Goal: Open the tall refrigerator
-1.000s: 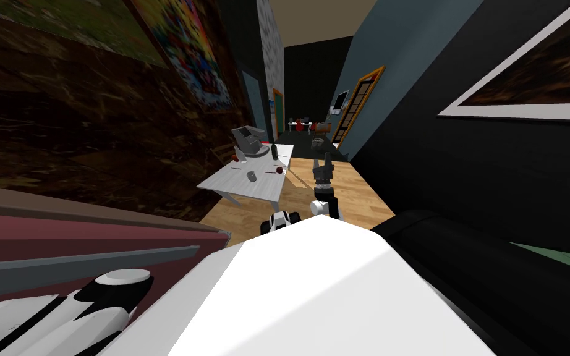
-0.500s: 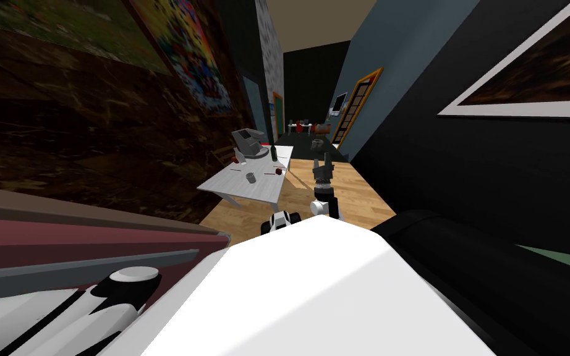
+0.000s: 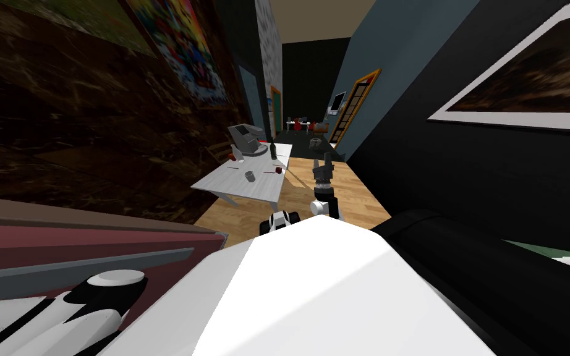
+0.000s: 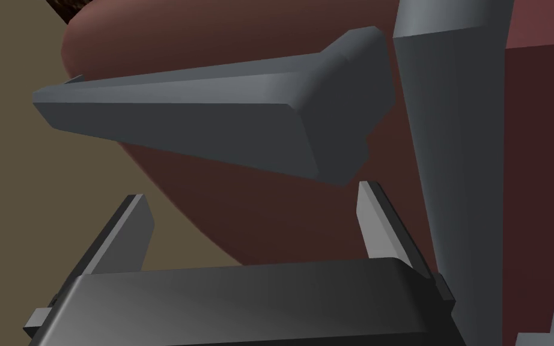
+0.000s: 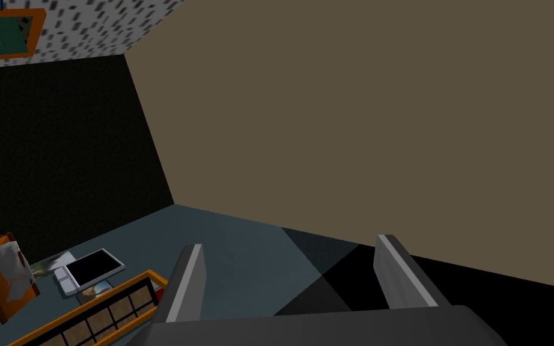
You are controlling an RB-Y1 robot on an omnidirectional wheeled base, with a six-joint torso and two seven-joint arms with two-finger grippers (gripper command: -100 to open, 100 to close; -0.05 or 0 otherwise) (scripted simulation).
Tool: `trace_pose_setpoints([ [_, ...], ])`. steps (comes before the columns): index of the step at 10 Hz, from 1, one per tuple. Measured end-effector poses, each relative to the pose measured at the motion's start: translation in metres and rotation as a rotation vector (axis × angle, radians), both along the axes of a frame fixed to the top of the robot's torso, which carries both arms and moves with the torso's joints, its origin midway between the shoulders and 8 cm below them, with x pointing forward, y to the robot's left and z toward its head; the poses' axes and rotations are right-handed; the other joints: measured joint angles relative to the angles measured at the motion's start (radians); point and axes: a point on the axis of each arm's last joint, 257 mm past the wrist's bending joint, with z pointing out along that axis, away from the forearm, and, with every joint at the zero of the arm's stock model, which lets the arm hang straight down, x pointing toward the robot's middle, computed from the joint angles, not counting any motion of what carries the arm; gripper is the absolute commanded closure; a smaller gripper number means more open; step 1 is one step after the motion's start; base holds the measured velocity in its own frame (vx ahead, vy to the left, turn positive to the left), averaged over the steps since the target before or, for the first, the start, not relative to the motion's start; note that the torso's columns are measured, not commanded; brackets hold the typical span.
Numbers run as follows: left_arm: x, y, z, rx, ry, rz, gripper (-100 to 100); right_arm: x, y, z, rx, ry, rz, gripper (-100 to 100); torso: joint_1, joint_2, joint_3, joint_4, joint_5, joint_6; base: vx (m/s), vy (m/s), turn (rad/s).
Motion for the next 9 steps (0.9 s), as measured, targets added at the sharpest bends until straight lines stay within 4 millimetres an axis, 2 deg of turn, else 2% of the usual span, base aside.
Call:
trace_pose_setpoints([
  [1, 0.001, 0.001, 0.005, -0.001, 0.002, 0.004, -100, 0.000, 0.000, 0.000, 0.000, 0.000, 0.000, 0, -0.003, 0.002, 0.000, 0.001, -0.003, -0.001, -0.006, 0.009, 0.000],
  [2, 0.001, 0.002, 0.004, -0.005, 0.003, 0.005, 100, 0.000, 0.000, 0.000, 0.000, 0.000, 0.000, 0, -0.002, 0.001, 0.000, 0.001, -0.002, -0.001, 0.011, -0.020, 0.059],
  [6, 0.001, 0.002, -0.017, -0.003, -0.007, -0.015, 100, 0.000, 0.000, 0.000, 0.000, 0.000, 0.000, 0, 0.007, -0.007, -0.002, -0.006, 0.010, 0.003, 0.013, -0.038, 0.056],
  [7, 0.000, 0.003, -0.018, -0.003, -0.009, -0.015, 100, 0.000, 0.000, 0.000, 0.000, 0.000, 0.000, 0, 0.010, -0.007, -0.004, -0.005, 0.008, 0.003, -0.144, -0.052, 0.013],
  [8, 0.003, 0.000, -0.015, 0.000, -0.014, -0.030, 100, 0.000, 0.000, 0.000, 0.000, 0.000, 0.000, 0, 0.007, -0.002, 0.000, -0.004, 0.008, 0.004, -0.336, -0.094, -0.027],
  [9, 0.015, -0.003, -0.009, 0.003, -0.013, -0.060, 100, 0.000, 0.000, 0.000, 0.001, -0.001, 0.000, 0, 0.002, 0.005, 0.005, -0.002, 0.007, 0.004, -0.389, -0.067, -0.082],
])
